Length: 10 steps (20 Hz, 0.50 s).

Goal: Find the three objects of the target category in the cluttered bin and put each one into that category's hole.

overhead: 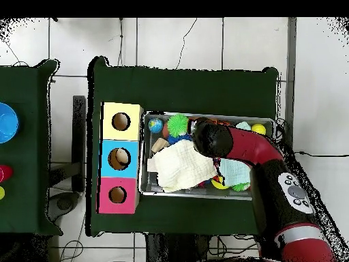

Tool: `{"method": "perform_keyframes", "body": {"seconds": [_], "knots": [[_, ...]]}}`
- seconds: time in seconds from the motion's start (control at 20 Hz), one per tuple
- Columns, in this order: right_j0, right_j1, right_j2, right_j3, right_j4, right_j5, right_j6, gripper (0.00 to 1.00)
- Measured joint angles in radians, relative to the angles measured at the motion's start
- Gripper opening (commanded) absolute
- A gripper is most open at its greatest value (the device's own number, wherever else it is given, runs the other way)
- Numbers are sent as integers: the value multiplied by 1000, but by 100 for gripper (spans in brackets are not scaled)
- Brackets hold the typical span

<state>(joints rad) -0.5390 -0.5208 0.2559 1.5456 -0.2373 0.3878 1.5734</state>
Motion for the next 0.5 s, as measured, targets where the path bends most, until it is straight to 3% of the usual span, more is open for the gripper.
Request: {"method": "perform_keyframes", "body": {"seconds": [0.5], "knots": [[25, -11, -1, 77, 0, -114, 0, 100]]}}
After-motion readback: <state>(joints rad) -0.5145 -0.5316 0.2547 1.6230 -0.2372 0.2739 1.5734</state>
